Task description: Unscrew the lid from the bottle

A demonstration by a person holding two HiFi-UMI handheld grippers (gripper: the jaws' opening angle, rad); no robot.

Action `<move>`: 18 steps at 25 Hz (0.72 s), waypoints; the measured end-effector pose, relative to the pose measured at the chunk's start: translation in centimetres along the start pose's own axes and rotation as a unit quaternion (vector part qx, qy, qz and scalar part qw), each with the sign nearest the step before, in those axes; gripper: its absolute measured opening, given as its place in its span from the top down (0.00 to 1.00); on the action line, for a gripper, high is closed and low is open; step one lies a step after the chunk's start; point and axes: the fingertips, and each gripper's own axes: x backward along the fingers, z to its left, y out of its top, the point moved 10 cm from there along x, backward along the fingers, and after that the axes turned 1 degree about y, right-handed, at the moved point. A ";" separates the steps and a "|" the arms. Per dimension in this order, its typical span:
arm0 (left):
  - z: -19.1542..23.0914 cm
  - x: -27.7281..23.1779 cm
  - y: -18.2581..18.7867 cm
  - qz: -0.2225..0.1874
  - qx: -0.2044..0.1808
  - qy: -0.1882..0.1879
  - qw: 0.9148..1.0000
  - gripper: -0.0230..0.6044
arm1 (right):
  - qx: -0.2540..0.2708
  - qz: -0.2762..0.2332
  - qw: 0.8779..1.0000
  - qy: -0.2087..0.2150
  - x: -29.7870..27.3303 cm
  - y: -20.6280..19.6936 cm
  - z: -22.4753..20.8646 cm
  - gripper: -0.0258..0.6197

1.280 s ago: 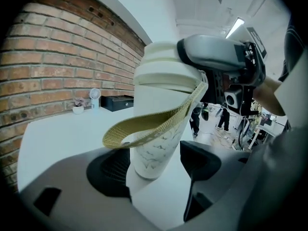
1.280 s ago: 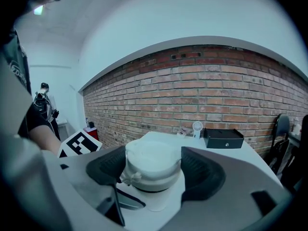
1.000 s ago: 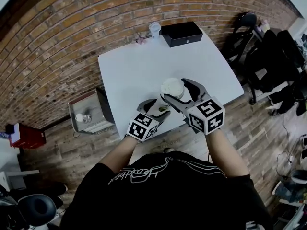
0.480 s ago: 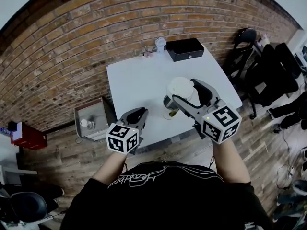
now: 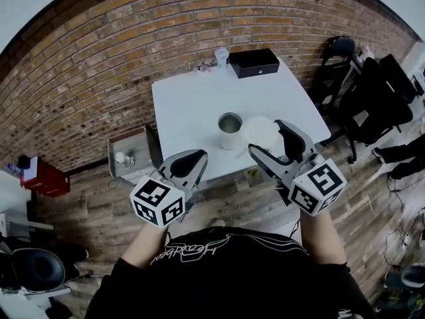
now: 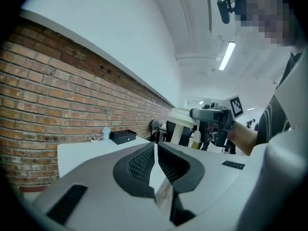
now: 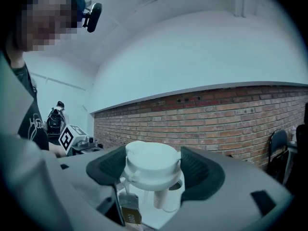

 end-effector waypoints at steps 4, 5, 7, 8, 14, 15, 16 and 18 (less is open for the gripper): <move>-5.0 1.2 -0.1 -0.009 -0.009 -0.018 1.000 0.89 | -0.014 0.012 1.000 0.006 3.8 -2.0 1.6 0.41; -6.1 1.5 -0.3 -0.010 -0.010 -0.020 1.000 0.89 | -0.017 0.015 1.000 0.008 4.7 -2.5 2.0 0.41; -8.2 2.1 -1.0 -0.008 -0.011 -0.017 1.000 0.89 | -0.024 0.021 0.999 0.012 6.6 -3.6 2.9 0.41; -9.2 2.3 -1.5 -0.005 -0.010 -0.016 1.000 0.89 | -0.028 0.025 0.999 0.014 7.5 -4.1 3.3 0.41; -14.7 3.8 -4.1 0.013 -0.006 -0.026 1.000 0.89 | -0.039 0.041 0.998 0.015 13.2 -6.7 6.3 0.41; -15.5 4.1 -4.3 0.013 -0.006 -0.029 0.999 0.89 | -0.041 0.040 0.998 0.015 14.0 -6.9 6.7 0.41; -16.3 4.3 -4.4 0.014 -0.006 -0.031 0.999 0.89 | -0.042 0.040 0.998 0.014 14.8 -7.0 7.1 0.41; -17.6 4.7 -4.8 0.016 -0.009 -0.035 0.999 0.89 | -0.041 0.038 0.998 0.012 16.2 -7.2 7.7 0.41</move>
